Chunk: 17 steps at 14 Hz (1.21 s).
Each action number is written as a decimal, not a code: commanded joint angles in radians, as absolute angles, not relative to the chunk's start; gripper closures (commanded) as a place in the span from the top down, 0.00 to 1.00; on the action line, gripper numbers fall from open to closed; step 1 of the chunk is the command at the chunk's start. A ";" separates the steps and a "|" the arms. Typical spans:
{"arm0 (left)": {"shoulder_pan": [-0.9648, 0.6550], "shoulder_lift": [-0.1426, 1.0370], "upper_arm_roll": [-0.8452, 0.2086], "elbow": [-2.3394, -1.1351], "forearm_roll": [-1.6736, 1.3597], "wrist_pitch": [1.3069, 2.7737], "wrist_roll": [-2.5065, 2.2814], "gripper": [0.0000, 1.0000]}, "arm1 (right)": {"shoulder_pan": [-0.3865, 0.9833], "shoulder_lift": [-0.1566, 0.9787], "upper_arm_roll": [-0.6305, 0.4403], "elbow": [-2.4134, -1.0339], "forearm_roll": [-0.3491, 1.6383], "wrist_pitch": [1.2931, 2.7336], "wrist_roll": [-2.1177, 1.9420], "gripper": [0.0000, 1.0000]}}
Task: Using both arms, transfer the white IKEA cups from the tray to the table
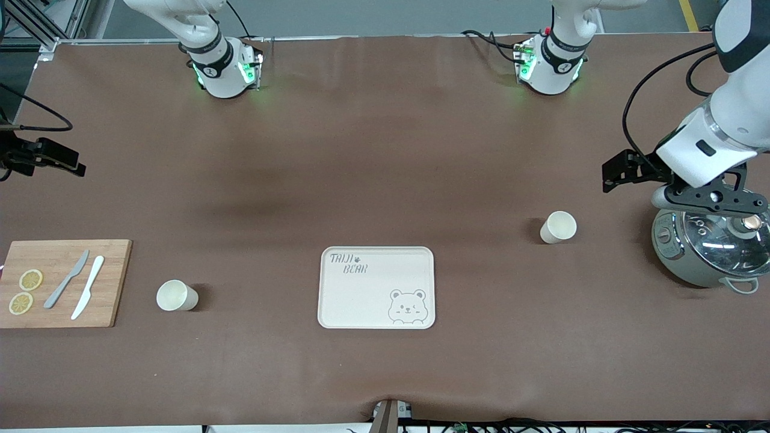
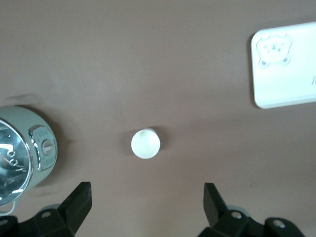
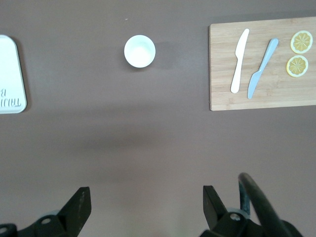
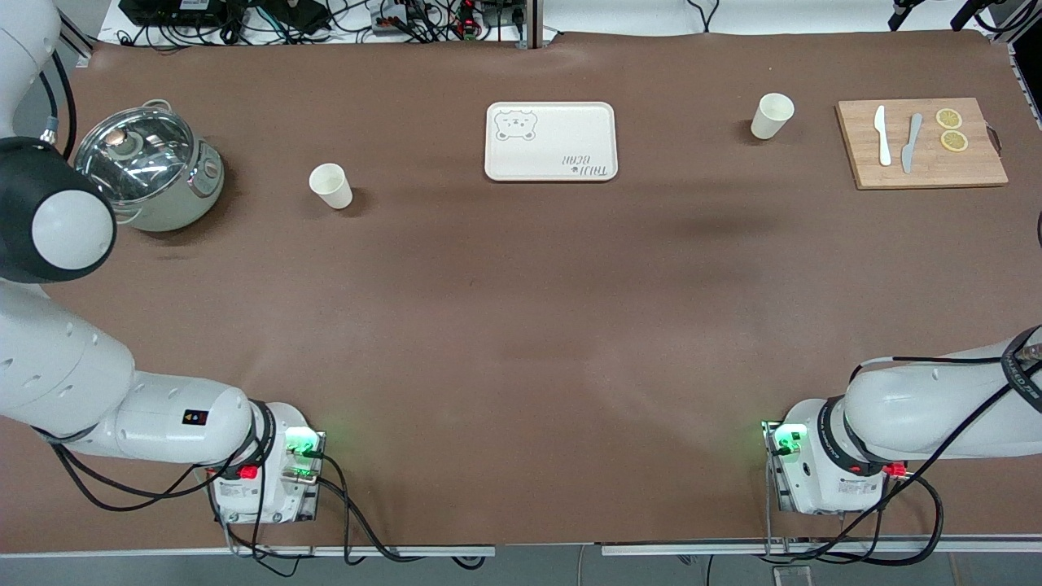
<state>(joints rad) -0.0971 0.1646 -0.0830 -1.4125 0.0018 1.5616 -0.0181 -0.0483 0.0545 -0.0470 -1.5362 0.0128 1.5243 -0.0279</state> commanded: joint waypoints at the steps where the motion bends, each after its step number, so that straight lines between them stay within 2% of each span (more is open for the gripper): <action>1: -0.098 0.170 -0.094 -1.397 0.076 1.516 0.012 1.00 | -0.038 0.032 -0.040 -1.551 0.002 1.534 0.060 1.00; 8: -0.063 0.172 -0.086 -1.394 0.065 1.516 0.071 1.00 | -0.020 0.018 -0.040 -1.558 0.015 1.609 -0.018 1.00; 11: -0.061 0.173 -0.086 -1.394 0.051 1.516 0.064 1.00 | -0.031 -0.008 -0.046 -1.612 0.067 1.682 -0.023 1.00; 17: -0.058 0.173 -0.084 -1.393 0.009 1.516 0.069 1.00 | -0.031 -0.015 -0.046 -1.620 0.066 1.683 -0.031 1.00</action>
